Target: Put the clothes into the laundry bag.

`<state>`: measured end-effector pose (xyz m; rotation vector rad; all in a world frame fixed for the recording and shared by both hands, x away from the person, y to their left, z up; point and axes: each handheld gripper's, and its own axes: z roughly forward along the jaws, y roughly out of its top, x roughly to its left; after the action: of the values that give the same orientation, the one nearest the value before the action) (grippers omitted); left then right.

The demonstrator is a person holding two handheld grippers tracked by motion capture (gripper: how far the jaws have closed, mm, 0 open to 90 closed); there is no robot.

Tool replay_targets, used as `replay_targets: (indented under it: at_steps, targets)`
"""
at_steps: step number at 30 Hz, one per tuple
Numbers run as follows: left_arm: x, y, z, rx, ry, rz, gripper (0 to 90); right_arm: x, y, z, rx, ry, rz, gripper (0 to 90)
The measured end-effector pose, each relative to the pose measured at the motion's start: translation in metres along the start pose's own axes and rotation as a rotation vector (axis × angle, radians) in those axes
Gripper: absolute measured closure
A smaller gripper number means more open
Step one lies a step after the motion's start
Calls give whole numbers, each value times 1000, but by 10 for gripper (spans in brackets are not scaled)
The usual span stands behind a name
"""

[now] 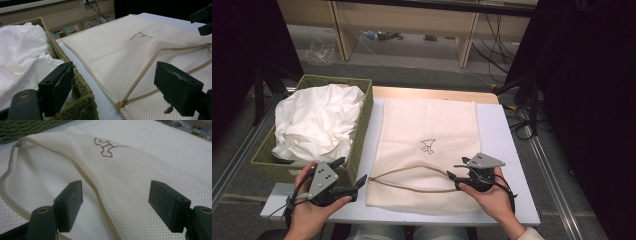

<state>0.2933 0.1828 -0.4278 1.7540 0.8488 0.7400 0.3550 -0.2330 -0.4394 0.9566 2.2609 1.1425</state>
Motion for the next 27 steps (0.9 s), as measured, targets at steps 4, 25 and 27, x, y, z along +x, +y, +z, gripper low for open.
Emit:
replay_targets:
  at_steps: [4, 25, 27]
  targets:
    - [1, 1, 1, -1, -1, -3, 165, -2, 0, 3, -14, -2, -22, 290]
    - [-5, -3, -1, 11, -11, 5, 174, 16, 13, 39, 87, 51, -156, 292]
    - [-5, -4, 0, 14, -14, 5, 174, 17, 14, 43, 96, 57, -170, 292]
